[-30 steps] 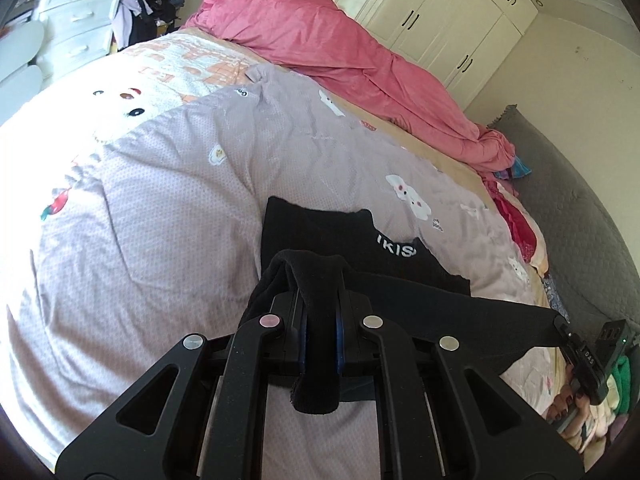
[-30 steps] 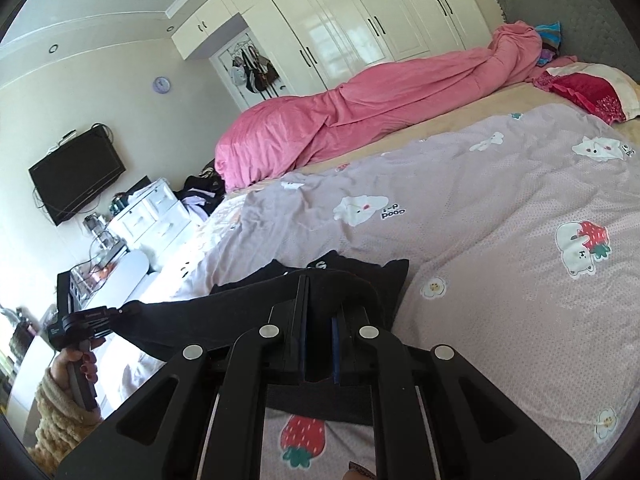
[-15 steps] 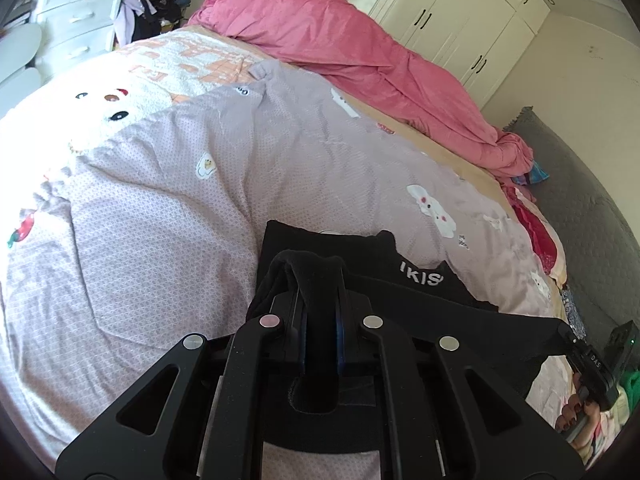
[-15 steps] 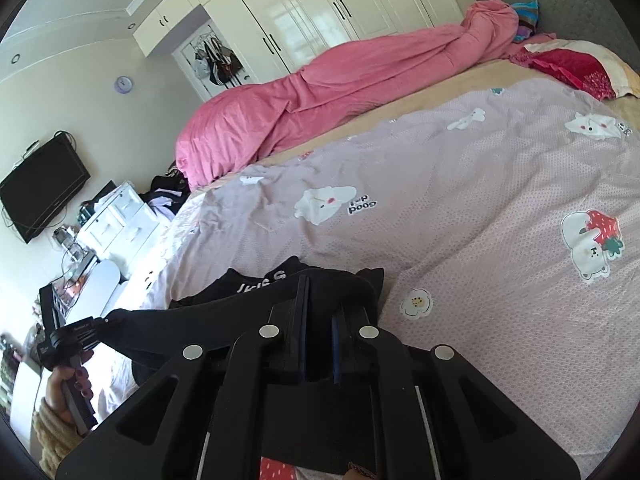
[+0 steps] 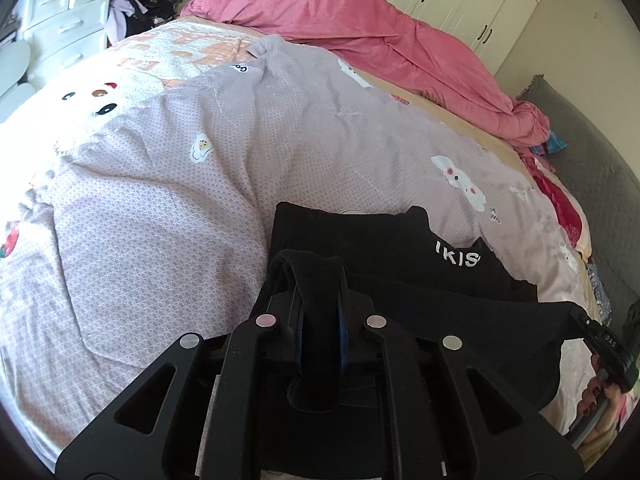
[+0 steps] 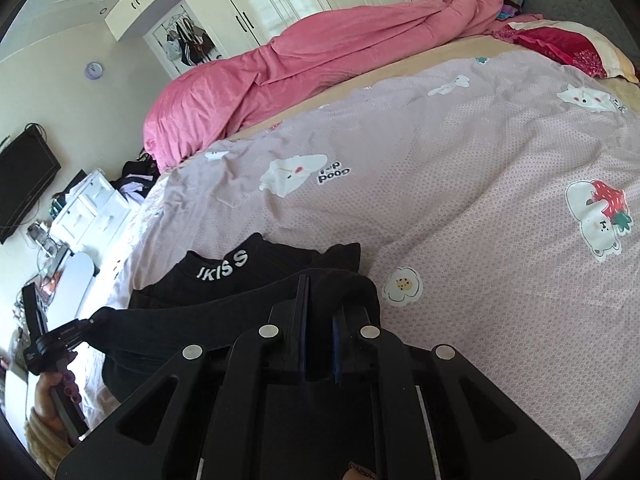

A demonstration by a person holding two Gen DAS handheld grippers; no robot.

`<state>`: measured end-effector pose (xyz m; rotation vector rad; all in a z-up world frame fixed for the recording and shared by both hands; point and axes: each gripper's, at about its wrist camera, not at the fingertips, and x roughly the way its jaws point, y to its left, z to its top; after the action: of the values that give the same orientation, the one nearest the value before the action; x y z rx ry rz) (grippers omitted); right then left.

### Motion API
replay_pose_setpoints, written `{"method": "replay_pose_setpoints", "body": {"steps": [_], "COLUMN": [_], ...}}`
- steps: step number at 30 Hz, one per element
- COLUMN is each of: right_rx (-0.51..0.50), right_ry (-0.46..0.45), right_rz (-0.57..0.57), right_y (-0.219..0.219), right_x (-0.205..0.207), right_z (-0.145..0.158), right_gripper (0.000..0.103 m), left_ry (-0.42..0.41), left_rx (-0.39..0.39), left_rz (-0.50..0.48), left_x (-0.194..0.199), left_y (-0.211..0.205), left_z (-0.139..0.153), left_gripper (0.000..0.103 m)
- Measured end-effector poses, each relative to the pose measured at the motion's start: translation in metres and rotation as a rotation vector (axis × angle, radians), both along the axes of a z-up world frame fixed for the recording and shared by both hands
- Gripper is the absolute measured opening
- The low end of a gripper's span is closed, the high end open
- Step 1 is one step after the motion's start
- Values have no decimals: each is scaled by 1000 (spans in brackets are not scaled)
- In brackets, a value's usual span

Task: Fold small clothes

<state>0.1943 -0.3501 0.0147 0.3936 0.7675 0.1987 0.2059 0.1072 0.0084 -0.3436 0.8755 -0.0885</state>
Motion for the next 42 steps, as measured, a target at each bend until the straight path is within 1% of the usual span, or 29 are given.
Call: {"method": "replay_pose_setpoints", "body": {"steps": [2,3,4,6,8,9,10,12,14,16,19,21,22,23,24,25,27,28,30,31,34,37,38,40,42], "right_rx": [-20,-34,-41,-59,-64,-65,-66,-61,-59,-63,-93,-124,-139,-158,-179,-197,-221,-233,-279,-294,-310,-350,-365,-397,-415], "right_ry": [3,3,0,-13,-23,-27,-34,-57,-77,-99,-138,-162,-166,-166,-158,-146,-125,-118,-102,-92,-43,-5,2,18,39], "right_rz": [-4,-6,-8,-16,-18,-22,-28,-38,-44,-42,-24,7,28,58,87,112,161,175,198,205,232,237,239,233,228], "right_y": [2,4,5,6,5,4,3,1,-1,0,6,15,21,27,35,41,54,59,70,74,85,92,95,97,99], "right_x": [0,-1,-1,-5,-8,-10,-12,-19,-27,-33,-46,-55,-58,-62,-64,-65,-67,-68,-69,-68,-64,-57,-55,-48,-39], "right_z": [-2,-4,-4,-2,0,1,3,7,13,19,29,34,35,36,35,33,26,23,13,8,-9,-22,-26,-35,-42], "right_gripper": [11,17,29,40,40,43,48,52,54,58,58,58,56,52,38,28,20,19,19,19,19,19,19,19,19], "left_ry": [-7,-12,-21,-33,-48,-55,-67,-94,-126,-159,-218,-244,-254,-264,-272,-277,-265,-244,-201,-167,-83,-25,-11,-28,-41], "left_rx": [23,45,62,65,57,58,57,52,47,50,59,86,95,99,99,105,125,134,141,157,241,303,317,344,353], "left_rz": [-7,-7,-8,-12,-8,-6,-3,7,16,36,69,71,71,72,66,54,13,-21,-72,-97,-167,-202,-208,-215,-219], "left_x": [0,-1,-2,-3,-5,-7,-9,-14,-20,-26,-41,-52,-56,-61,-66,-70,-75,-77,-78,-78,-74,-66,-63,-61,-58], "left_y": [-3,-5,-6,-6,-4,-4,-3,-1,3,6,14,14,13,12,10,8,0,-7,-18,-25,-47,-59,-62,-67,-70], "left_z": [1,2,3,6,8,10,12,18,25,34,50,58,62,65,67,68,65,60,45,36,7,-15,-20,-22,-20], "left_gripper": [15,24,31,35,38,42,48,53,54,56,56,56,51,46,35,28,21,18,16,16,16,16,16,16,16]}}
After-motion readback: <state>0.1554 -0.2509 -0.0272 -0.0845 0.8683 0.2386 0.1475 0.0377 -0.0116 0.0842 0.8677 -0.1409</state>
